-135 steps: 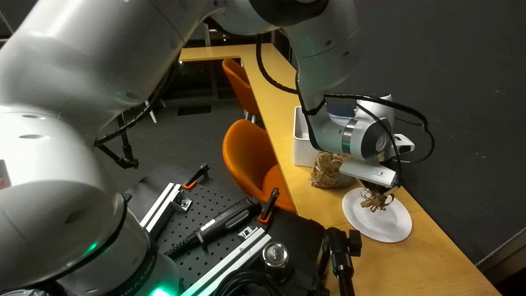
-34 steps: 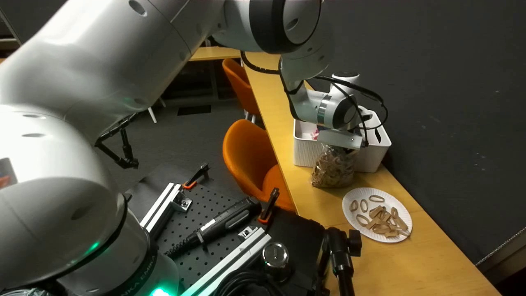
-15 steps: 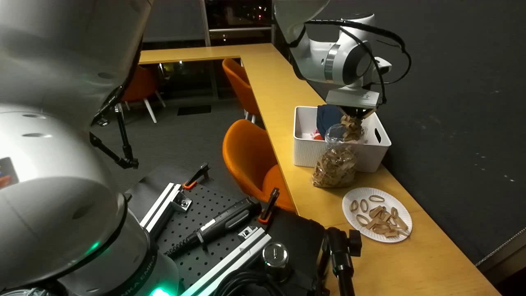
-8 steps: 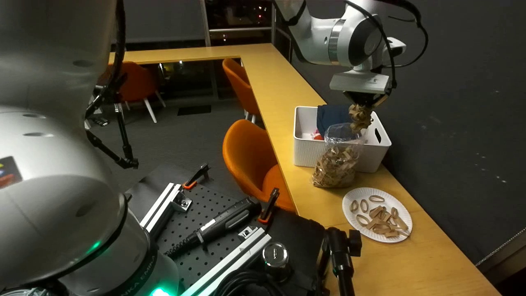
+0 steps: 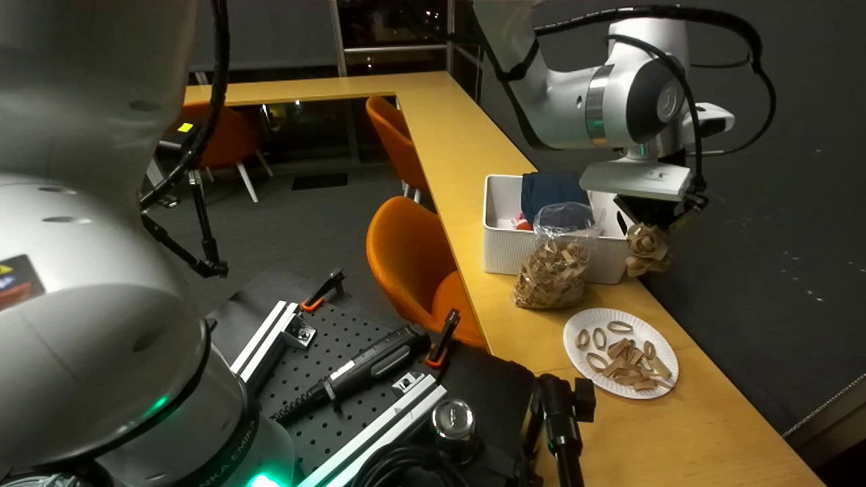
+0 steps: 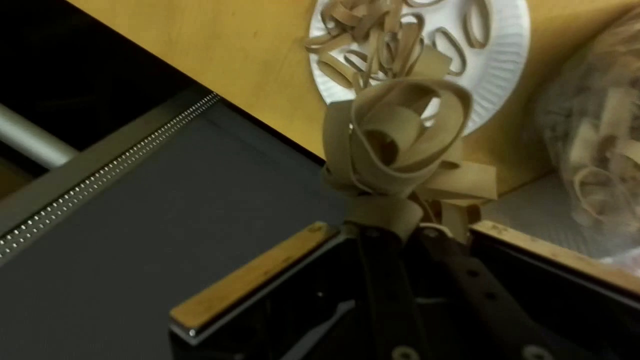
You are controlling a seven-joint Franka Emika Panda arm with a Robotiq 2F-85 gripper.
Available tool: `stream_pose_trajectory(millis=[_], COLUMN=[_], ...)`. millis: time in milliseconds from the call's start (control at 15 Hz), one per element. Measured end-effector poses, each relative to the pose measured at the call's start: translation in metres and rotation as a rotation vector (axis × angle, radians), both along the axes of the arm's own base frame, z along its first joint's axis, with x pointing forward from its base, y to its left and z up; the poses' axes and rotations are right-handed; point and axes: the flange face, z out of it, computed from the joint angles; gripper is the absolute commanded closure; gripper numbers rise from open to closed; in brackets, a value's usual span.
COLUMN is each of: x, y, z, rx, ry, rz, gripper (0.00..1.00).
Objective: Put some rubber bands on the plate
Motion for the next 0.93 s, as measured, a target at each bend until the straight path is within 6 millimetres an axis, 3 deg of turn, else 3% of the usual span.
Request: stream_pose_trajectory(millis=[400,600,800,867,933], x=[-0.014,-0.010,-0.001,0.001,0.003], y=[-0.012,-0.006,0.000,0.001,0.002], z=[-0.093,-0.139,-0.170,-0.178,-0.185], rx=[-0.144,-0.181,-0.196,-0.197,-0.197], ry=[0.121,0.151,0.137,0.125,0.114], rz=[-0.140,-0.142,-0.093,-0.079,-0.071], gripper=[0.98,0.98,0.98,0.89,0.68])
